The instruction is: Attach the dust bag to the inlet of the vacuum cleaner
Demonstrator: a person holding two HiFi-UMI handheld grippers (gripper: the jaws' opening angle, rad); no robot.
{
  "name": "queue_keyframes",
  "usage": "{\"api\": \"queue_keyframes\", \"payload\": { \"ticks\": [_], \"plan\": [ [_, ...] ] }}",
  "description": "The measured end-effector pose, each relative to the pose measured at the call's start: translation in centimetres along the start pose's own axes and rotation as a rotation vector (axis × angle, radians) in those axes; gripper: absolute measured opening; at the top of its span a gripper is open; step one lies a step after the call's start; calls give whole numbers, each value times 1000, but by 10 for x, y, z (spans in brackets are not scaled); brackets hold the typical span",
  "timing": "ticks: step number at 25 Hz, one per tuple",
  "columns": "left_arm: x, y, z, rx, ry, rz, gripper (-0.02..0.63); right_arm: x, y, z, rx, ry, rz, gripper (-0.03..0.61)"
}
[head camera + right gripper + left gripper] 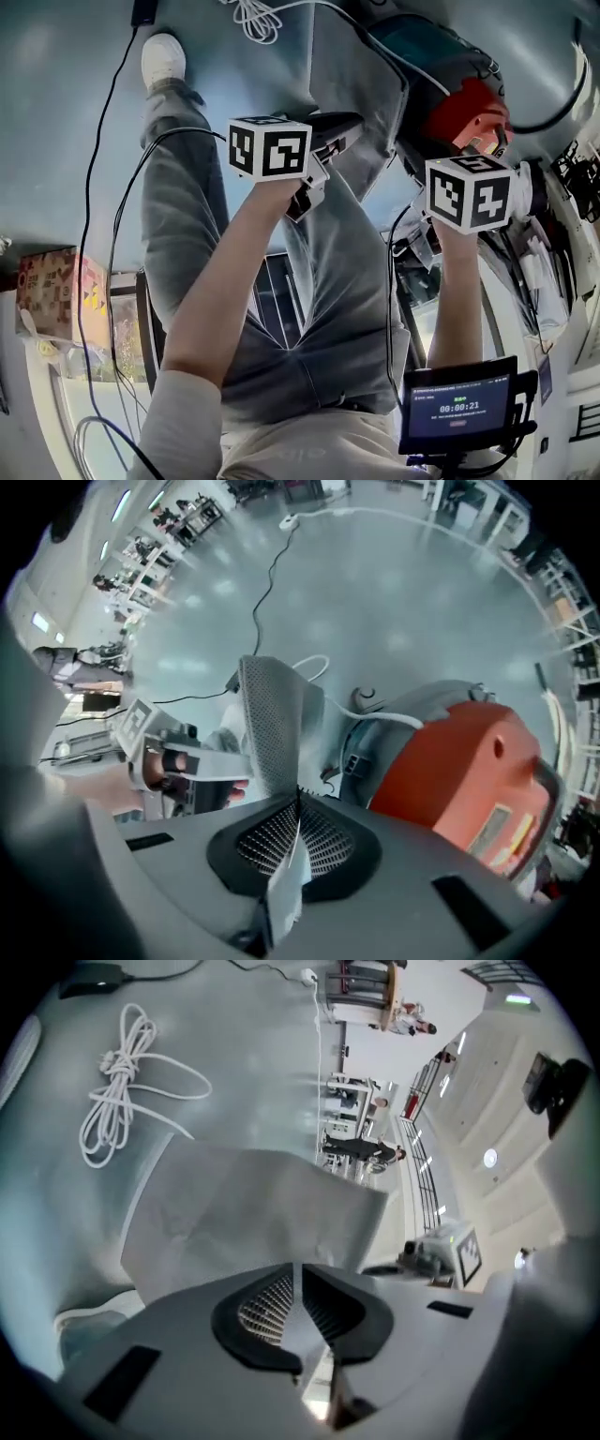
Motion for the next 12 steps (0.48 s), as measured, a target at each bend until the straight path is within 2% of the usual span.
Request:
{"api": "queue_keyframes", "payload": {
  "ticks": [2,4,7,10,12],
  "plan": [
    [6,-9,13,62,-38,-29,23,10,3,-9,59,75,-47,17],
    [13,-9,19,86,-50,-48,23,20,6,-15,72,101,-91,18],
    [15,-4,17,35,-22,-29,21,25,-1,-15,120,110,-149,18],
    [17,-6,15,2,-23,-27,21,28,2,-23,206,211,-193,18],
    [28,-17,16,1,-17,-31,22,21,-8,-23,240,222,-251,20]
  ]
}}
Point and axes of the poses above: the fingertips, and each gripper's own axes: y forward along the fingers, x to its right, z out of its top, the point moved 1 cm from there along -y, backward along the fingers, and after that the axes turned 15 degrees about -x, right-handed, at the moved point
